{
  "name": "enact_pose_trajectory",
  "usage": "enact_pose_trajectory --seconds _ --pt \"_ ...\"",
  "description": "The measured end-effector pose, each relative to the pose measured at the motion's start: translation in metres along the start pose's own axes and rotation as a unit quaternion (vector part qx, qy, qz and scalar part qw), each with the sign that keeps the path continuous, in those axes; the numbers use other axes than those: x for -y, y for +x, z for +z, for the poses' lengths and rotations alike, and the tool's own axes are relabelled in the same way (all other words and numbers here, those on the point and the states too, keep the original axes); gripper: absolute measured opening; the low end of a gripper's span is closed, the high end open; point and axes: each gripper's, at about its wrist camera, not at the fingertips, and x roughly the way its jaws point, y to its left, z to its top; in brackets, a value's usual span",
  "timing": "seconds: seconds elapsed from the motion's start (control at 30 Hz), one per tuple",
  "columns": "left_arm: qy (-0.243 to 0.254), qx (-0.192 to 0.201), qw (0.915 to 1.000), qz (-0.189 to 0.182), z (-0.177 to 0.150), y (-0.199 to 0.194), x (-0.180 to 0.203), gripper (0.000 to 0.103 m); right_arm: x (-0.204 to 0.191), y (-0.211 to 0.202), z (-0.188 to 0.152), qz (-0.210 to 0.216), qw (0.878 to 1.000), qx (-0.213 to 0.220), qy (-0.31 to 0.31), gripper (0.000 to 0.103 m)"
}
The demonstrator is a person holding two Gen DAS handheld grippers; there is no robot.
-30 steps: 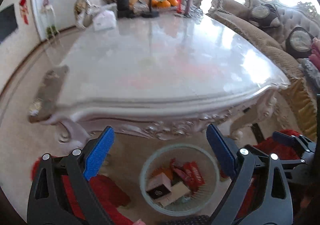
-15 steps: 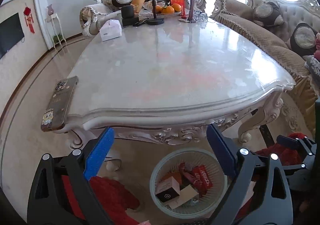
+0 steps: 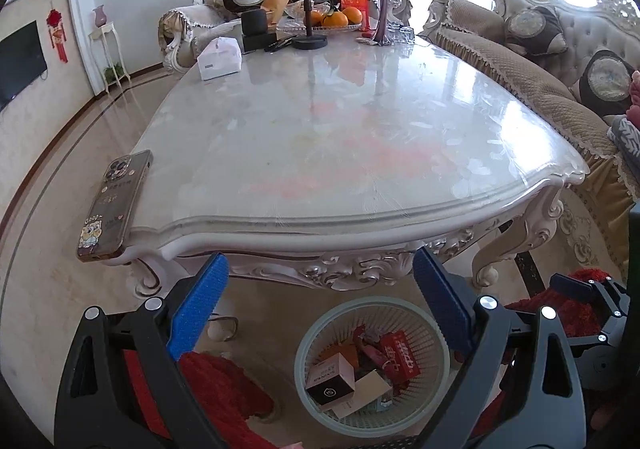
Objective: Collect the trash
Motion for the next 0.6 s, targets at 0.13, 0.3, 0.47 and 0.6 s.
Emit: enact_pose_trajectory --seconds 0.13,0.3,0.47,0.6 --pt "0.002 0.000 1.0000 0.001 0.0006 0.0003 0.0012 0.091 -0.0011 0.0009 0.0003 -0.002 1.000 0.000 -0.002 0.088" --pt "0.003 -0.001 1.0000 0.002 0.0009 0.0009 0.0018 0.091 -0.0012 0.0006 0.0002 -0.002 1.000 0.000 -0.002 0.088" --pt "0.004 -0.003 1.0000 0.002 0.0001 0.0010 0.0024 0.091 -0.0032 0.0029 -0.0008 -0.003 1.000 -0.005 -0.005 0.088" --pt "0.004 -0.003 1.0000 0.004 -0.0004 0.0010 0.0027 0.091 -0.0052 0.0030 -0.0009 -0.003 1.000 -0.004 -0.005 0.088"
